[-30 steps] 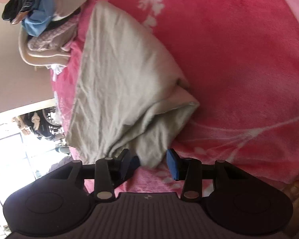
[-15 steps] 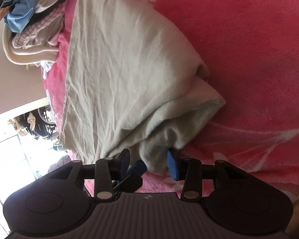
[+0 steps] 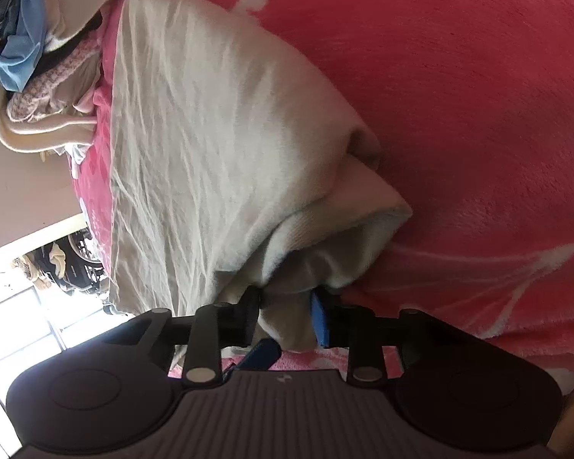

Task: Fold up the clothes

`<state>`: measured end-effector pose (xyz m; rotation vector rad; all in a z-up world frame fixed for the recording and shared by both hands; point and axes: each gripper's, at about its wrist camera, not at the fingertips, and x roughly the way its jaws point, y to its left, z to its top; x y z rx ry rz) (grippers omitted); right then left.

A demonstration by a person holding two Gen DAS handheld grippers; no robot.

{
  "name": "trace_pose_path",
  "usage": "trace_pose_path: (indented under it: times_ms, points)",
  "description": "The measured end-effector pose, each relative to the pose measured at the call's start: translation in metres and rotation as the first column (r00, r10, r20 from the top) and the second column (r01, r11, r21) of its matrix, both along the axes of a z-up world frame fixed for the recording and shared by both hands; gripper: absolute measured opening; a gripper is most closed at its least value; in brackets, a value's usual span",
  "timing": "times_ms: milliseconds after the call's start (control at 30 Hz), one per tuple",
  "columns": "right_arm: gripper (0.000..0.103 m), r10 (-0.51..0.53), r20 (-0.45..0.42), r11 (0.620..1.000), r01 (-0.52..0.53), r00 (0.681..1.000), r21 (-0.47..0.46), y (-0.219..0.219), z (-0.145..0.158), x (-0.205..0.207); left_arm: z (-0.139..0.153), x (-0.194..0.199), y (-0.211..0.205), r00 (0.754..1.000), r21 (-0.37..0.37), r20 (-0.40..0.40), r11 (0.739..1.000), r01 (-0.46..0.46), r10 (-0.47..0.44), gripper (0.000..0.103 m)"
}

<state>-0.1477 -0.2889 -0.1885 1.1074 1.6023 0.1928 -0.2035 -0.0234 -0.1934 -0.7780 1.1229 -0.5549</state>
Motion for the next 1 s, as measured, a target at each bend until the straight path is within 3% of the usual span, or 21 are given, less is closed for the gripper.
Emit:
trace_pose_path:
  times_ms: [167, 267, 533, 667, 800, 867, 933, 1000]
  points:
    - [0.009, -0.013, 0.024, 1.000, 0.013, 1.000, 0.021, -0.002, 0.003, -0.001, 0.002, -0.007, 0.000, 0.999, -0.004, 0.020, 1.000, 0.030, -0.030, 0.035]
    - [0.005, -0.016, 0.046, 0.999, 0.014, 0.999, 0.033, -0.002, 0.007, -0.001, 0.002, -0.010, 0.003, 0.999, -0.027, 0.023, 0.999, 0.028, -0.027, 0.035]
    - [0.004, -0.067, 0.132, 0.991, 0.051, 0.989, 0.121, -0.007, 0.018, 0.003, 0.001, -0.008, 0.019, 0.999, -0.138, 0.002, 0.990, -0.041, 0.042, 0.035]
    - [0.004, -0.153, 0.184, 0.964, 0.105, 0.971, 0.244, -0.011, 0.018, 0.003, 0.000, -0.006, 0.029, 0.996, -0.221, -0.013, 0.971, -0.092, 0.091, 0.035]
    - [0.004, -0.176, 0.279, 0.953, 0.093, 0.944, 0.287, -0.010, 0.022, 0.008, -0.003, -0.002, 0.035, 0.990, -0.289, -0.042, 0.947, -0.141, 0.134, 0.035]
    - [0.004, -0.212, 0.243, 0.937, 0.126, 0.947, 0.327, -0.010, 0.018, 0.006, -0.003, 0.000, 0.036, 0.989, -0.303, -0.049, 0.941, -0.151, 0.143, 0.035]
    - [0.004, -0.198, 0.262, 0.943, 0.111, 0.944, 0.313, -0.010, 0.022, 0.008, -0.004, 0.001, 0.037, 0.988, -0.304, -0.056, 0.940, -0.157, 0.147, 0.035]
    - [0.004, -0.178, 0.237, 0.952, 0.106, 0.955, 0.287, -0.010, 0.020, 0.009, -0.002, 0.000, 0.034, 0.991, -0.263, -0.044, 0.956, -0.133, 0.126, 0.035]
